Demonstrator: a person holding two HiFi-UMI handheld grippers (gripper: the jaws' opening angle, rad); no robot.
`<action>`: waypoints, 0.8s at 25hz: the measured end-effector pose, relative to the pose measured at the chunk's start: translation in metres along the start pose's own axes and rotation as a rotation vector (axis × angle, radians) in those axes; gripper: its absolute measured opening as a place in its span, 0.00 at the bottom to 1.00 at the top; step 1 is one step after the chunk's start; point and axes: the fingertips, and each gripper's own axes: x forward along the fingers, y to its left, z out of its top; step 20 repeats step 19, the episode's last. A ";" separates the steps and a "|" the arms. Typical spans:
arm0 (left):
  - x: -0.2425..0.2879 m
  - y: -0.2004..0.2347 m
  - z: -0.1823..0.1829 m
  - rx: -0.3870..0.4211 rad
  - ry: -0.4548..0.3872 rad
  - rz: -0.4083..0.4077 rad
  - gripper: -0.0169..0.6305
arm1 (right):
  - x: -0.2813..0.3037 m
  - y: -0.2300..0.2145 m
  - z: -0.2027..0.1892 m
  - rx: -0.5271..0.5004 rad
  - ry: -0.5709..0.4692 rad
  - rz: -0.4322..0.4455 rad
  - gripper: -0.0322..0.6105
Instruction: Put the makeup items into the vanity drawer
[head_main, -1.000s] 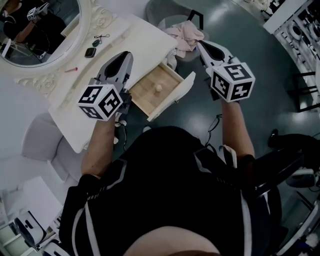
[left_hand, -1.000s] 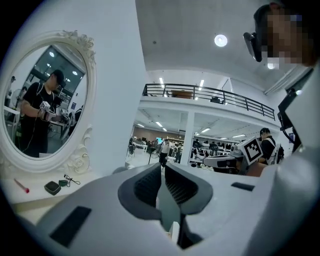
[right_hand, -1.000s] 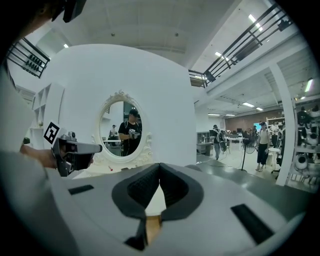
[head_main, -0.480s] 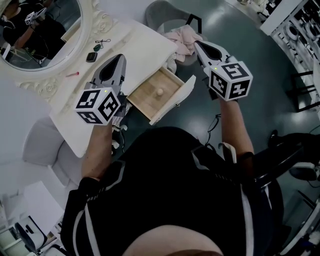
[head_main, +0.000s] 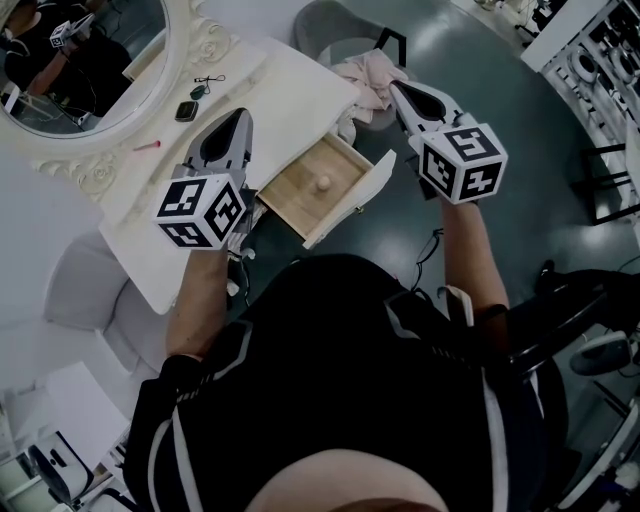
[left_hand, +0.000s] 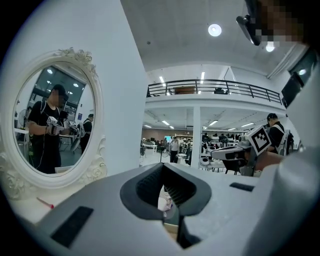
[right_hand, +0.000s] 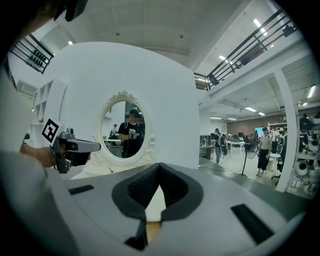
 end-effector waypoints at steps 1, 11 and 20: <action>0.000 0.001 -0.001 0.001 0.002 0.003 0.03 | 0.001 0.001 0.000 0.000 0.000 0.001 0.06; -0.005 0.014 -0.002 0.035 -0.011 0.017 0.03 | 0.009 0.010 -0.002 -0.022 0.012 -0.005 0.06; -0.004 0.021 -0.001 0.033 -0.015 0.022 0.03 | 0.018 0.012 -0.004 -0.014 0.025 -0.007 0.06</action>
